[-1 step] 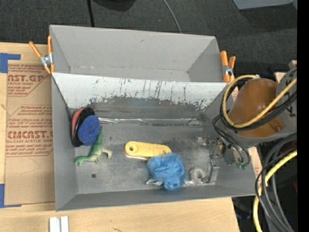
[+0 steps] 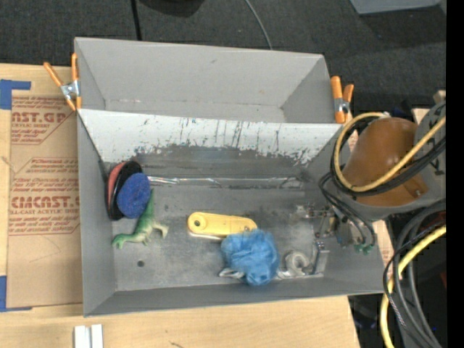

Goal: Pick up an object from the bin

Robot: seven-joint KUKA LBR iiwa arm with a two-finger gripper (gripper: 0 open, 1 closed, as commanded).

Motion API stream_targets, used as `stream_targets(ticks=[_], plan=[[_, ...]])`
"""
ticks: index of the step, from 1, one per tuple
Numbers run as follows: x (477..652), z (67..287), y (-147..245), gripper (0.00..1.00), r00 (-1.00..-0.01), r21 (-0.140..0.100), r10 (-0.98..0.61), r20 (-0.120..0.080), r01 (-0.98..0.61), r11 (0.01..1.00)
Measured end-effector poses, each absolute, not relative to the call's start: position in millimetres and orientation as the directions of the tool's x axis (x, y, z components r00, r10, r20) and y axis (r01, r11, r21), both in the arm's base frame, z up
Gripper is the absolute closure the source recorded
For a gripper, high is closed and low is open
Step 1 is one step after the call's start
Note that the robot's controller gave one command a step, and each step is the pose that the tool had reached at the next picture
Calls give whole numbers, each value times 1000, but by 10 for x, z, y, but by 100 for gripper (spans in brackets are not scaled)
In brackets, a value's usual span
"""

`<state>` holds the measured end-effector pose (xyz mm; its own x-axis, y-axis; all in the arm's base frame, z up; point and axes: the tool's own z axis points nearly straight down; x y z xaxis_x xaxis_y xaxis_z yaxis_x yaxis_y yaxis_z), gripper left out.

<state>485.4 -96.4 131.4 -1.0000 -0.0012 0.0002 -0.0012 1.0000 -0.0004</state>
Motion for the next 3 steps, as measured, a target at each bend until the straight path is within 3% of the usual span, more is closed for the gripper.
stream_targets(ticks=[1,2,3], plan=[[5013,1056,-695,0,-998,-3,-55,-3,-55,998],[4917,761,-336,0,-987,-1,-158,-2,-158,987],[4934,699,-90,100,-965,-4,-261,-4,-261,965]])
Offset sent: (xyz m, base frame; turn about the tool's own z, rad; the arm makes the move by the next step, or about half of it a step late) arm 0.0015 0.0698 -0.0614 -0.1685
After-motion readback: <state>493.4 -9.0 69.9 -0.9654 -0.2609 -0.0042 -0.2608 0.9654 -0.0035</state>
